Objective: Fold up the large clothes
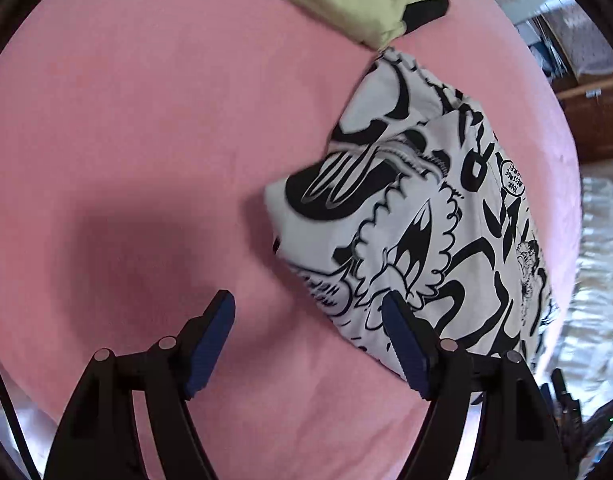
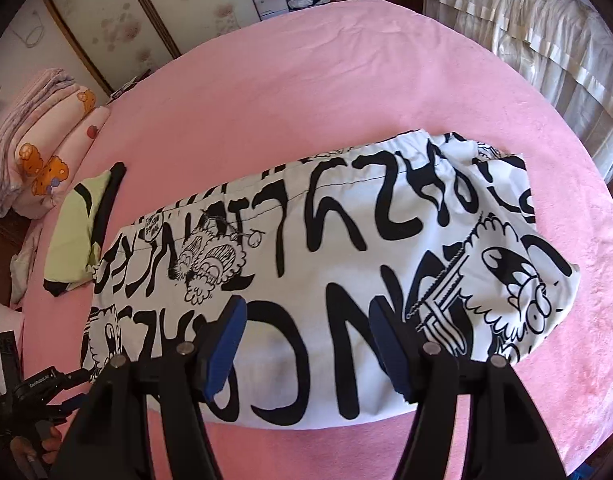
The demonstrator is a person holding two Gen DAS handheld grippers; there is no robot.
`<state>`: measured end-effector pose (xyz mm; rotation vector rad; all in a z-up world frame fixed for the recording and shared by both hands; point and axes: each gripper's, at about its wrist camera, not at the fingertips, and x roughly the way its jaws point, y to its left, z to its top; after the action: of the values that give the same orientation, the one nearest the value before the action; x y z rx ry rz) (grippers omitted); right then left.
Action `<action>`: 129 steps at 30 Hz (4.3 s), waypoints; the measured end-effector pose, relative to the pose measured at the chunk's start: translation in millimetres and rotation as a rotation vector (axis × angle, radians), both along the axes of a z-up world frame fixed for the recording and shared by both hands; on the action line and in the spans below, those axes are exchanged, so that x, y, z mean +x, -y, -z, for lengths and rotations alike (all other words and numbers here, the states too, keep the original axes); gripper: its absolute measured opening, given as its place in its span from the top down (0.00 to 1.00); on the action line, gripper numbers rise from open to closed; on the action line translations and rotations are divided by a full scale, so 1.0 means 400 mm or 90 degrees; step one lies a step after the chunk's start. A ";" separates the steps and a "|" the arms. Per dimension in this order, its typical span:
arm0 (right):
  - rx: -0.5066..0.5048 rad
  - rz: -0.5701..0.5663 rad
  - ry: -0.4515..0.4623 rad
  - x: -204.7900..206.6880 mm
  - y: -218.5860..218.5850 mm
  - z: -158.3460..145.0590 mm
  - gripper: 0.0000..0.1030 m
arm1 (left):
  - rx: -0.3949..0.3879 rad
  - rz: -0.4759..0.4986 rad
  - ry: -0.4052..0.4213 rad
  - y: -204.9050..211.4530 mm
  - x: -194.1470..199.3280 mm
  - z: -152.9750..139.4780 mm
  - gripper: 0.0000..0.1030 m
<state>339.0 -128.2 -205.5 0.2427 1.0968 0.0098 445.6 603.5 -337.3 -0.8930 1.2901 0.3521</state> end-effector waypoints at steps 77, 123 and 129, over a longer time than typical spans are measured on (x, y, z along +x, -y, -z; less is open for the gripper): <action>0.073 -0.018 -0.161 0.061 -0.121 0.280 1.00 | -0.072 0.025 0.286 0.093 0.109 -0.099 0.92; 0.413 0.028 -0.193 -0.243 0.877 0.242 1.00 | 0.364 0.637 0.275 1.244 0.251 -0.210 0.90; 0.303 0.047 -0.166 -0.255 1.055 0.164 1.00 | 0.479 0.722 0.235 1.386 0.246 -0.126 0.84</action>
<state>236.9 -550.3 -271.2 0.7283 1.3345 0.1788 544.1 49.2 -286.7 0.4420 1.0045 -0.2306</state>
